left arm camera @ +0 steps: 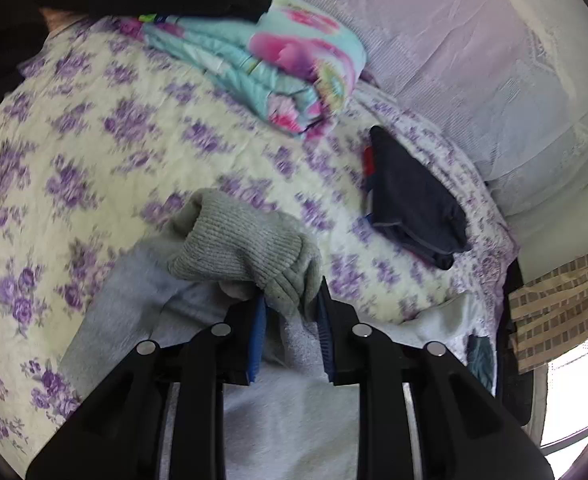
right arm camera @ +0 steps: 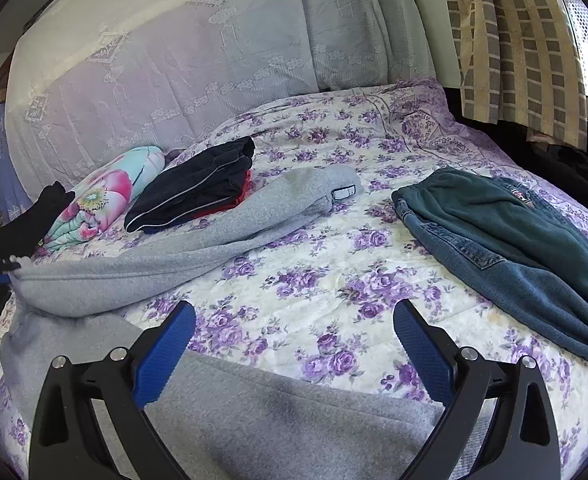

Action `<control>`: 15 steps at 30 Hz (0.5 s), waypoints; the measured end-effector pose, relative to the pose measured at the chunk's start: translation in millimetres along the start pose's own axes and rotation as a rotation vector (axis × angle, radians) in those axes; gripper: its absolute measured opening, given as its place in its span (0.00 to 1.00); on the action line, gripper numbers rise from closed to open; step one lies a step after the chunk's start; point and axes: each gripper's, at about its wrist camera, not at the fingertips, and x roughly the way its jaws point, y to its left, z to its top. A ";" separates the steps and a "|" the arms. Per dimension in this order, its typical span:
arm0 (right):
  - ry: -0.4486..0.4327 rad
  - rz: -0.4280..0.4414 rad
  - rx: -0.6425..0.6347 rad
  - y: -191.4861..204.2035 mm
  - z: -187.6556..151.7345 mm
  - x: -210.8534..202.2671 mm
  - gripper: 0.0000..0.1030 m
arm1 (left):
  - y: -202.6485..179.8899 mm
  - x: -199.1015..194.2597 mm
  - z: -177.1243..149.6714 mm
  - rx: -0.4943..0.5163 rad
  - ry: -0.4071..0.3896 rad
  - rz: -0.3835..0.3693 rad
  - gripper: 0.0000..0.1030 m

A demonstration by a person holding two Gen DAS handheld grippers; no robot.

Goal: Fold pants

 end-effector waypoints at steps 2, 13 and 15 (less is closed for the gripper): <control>-0.002 -0.008 -0.005 -0.9 1.0 1.1 0.97 | -8.5 1.2 14.8 -0.023 -0.015 -0.012 0.21; -0.006 -0.064 -0.064 -9.1 22.8 5.2 0.97 | 46.1 108.3 75.4 -0.284 0.001 0.064 0.32; -0.003 -0.043 -0.076 -11.6 38.0 10.9 0.97 | 34.1 88.1 63.0 -0.186 -0.067 0.088 0.32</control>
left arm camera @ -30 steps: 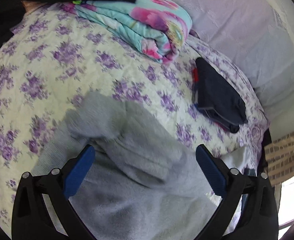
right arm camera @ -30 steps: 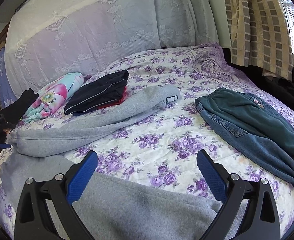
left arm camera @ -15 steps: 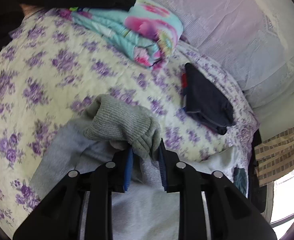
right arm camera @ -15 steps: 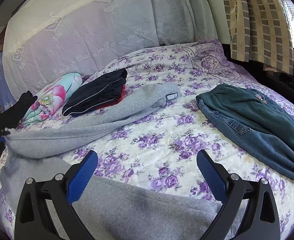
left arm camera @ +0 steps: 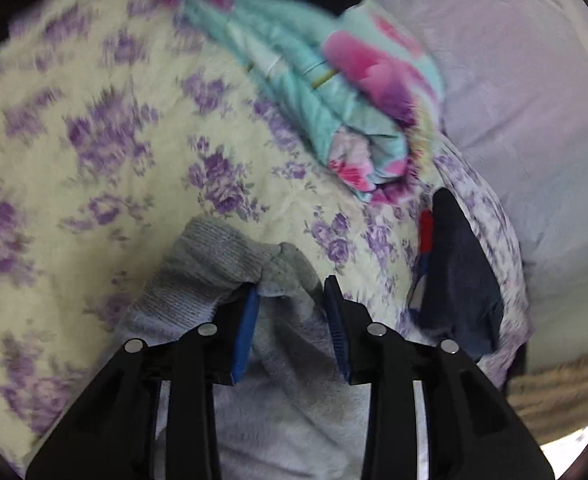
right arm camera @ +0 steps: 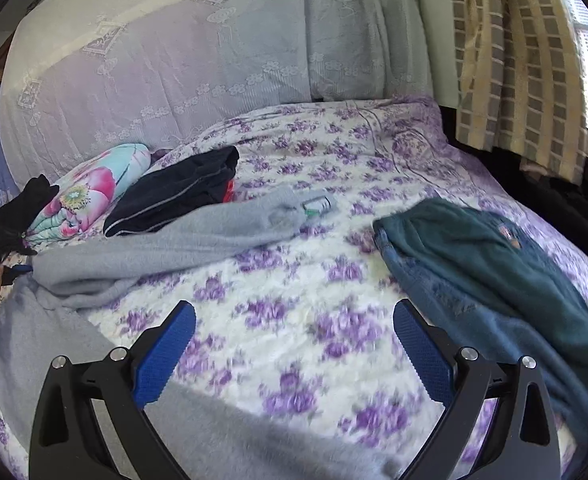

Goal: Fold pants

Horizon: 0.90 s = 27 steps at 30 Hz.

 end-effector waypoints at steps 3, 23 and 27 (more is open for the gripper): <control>0.031 0.056 -0.012 -3.2 30.6 27.9 0.97 | -8.5 -37.3 -21.2 0.072 -0.104 -0.077 0.46; 0.222 0.163 0.497 -57.6 86.7 264.5 0.97 | -1.1 18.1 -14.7 0.181 -0.122 -0.035 0.57; 0.233 0.227 0.448 -44.4 88.9 280.2 0.75 | -7.0 21.5 -18.7 0.226 -0.133 -0.005 0.62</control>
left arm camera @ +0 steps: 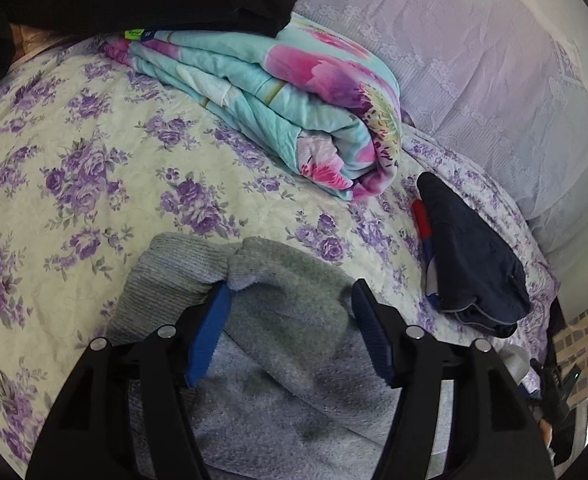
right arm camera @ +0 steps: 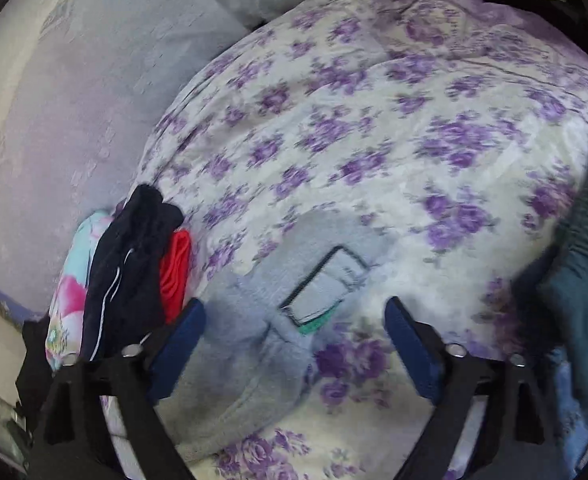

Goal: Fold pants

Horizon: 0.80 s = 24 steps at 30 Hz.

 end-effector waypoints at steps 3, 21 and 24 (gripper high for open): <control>0.011 0.049 0.000 2.8 -1.4 8.4 0.41 | -4.7 0.8 -2.0 0.036 -0.008 0.013 0.65; -0.220 0.096 0.011 1.7 -35.7 -167.0 0.09 | 15.5 -18.8 1.5 -0.072 -0.038 -0.113 0.51; -0.209 0.009 -0.062 3.3 -51.7 -185.1 0.13 | 8.3 -23.8 -0.1 -0.035 -0.058 -0.093 0.51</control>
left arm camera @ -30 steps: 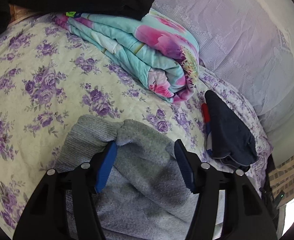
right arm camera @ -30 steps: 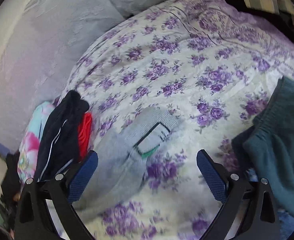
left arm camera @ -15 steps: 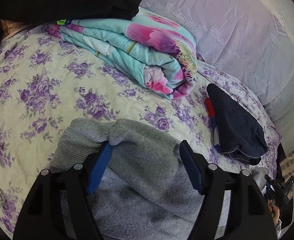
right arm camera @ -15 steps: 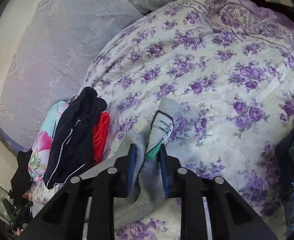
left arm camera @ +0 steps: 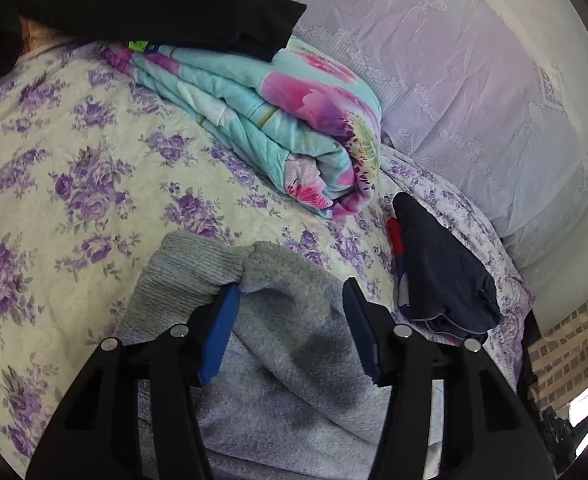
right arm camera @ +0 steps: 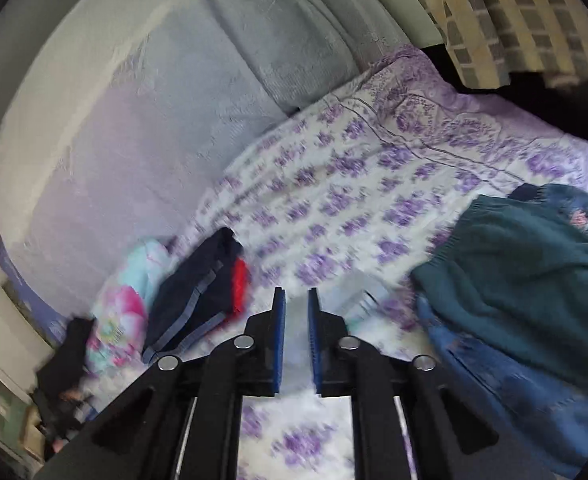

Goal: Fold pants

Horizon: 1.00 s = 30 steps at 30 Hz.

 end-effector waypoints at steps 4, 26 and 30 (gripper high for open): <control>0.129 0.013 0.086 -21.6 -20.7 44.5 0.13 | -0.8 1.8 -1.2 0.010 -0.001 0.016 0.51; 0.279 0.121 0.271 -43.3 -45.7 129.8 0.08 | -2.2 12.5 -5.5 0.037 0.012 0.059 0.53; 0.204 0.140 0.239 -32.3 -40.6 93.8 0.07 | -1.1 12.3 -5.1 0.030 0.014 0.050 0.53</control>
